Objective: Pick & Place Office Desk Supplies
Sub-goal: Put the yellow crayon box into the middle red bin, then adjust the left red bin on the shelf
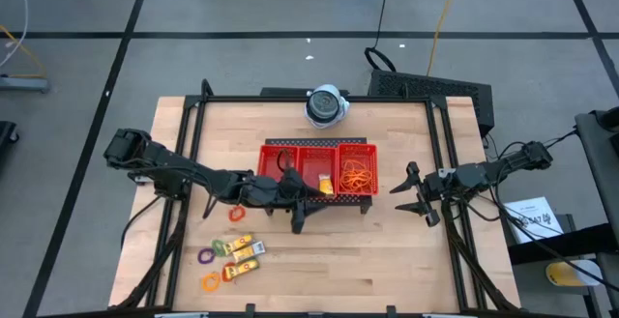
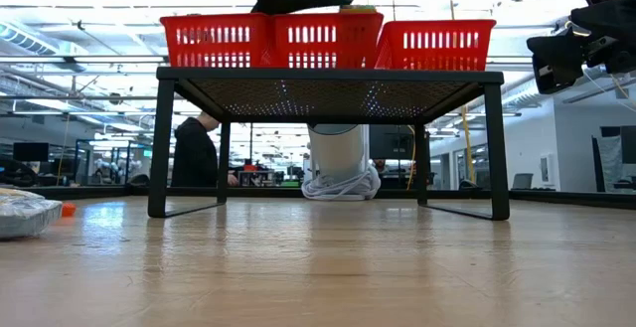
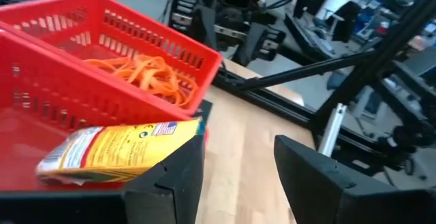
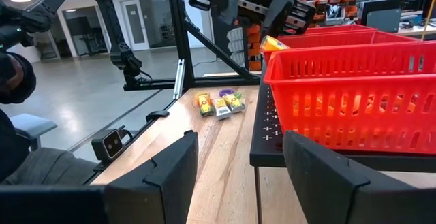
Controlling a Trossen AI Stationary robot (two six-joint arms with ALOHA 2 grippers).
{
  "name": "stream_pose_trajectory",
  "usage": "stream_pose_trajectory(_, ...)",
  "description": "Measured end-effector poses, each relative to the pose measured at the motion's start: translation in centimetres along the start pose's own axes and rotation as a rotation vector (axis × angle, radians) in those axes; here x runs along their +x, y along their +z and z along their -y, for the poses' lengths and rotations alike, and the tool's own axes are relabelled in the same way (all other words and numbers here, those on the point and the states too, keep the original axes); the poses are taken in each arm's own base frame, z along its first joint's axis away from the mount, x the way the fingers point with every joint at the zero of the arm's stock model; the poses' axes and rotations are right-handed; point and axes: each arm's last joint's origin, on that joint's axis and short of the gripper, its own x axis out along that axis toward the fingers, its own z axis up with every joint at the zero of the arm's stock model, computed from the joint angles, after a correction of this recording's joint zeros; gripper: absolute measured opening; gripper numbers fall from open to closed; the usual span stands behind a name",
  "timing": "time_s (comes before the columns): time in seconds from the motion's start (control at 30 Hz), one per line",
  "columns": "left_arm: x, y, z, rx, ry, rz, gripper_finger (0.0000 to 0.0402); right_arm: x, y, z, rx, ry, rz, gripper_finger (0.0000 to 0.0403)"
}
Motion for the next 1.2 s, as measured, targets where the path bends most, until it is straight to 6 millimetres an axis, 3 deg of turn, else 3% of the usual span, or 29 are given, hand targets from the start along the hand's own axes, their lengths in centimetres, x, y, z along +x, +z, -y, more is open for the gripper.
stream_pose_trajectory(0.23,0.0,-0.3,-0.4,0.009,0.093,0.001,0.0189,0.0,0.0,0.0,0.000,0.000,0.000,0.0206)
stream_pose_trajectory(0.67,-0.5,0.7,0.3,0.039,0.020,0.060,0.0189,0.0,0.0,0.0,0.000,0.000,0.000,0.0206)
stream_pose_trajectory(0.8,-2.6,2.4,1.3,0.145,-0.014,0.102,0.0189,0.0,0.0,0.0,0.000,0.001,0.001,0.0206)
stream_pose_trajectory(0.93,-5.9,4.0,1.6,0.211,0.025,0.087,0.0189,0.0,0.0,0.0,0.000,0.001,0.002,0.0206)
stream_pose_trajectory(1.07,-10.0,4.6,0.8,0.164,0.216,0.026,0.0188,0.0,0.0,0.0,0.000,0.001,0.002,0.0206)
stream_pose_trajectory(1.2,-13.5,3.7,-0.4,0.088,0.448,-0.033,0.0189,0.0,0.0,0.0,0.000,0.001,0.002,0.0206)
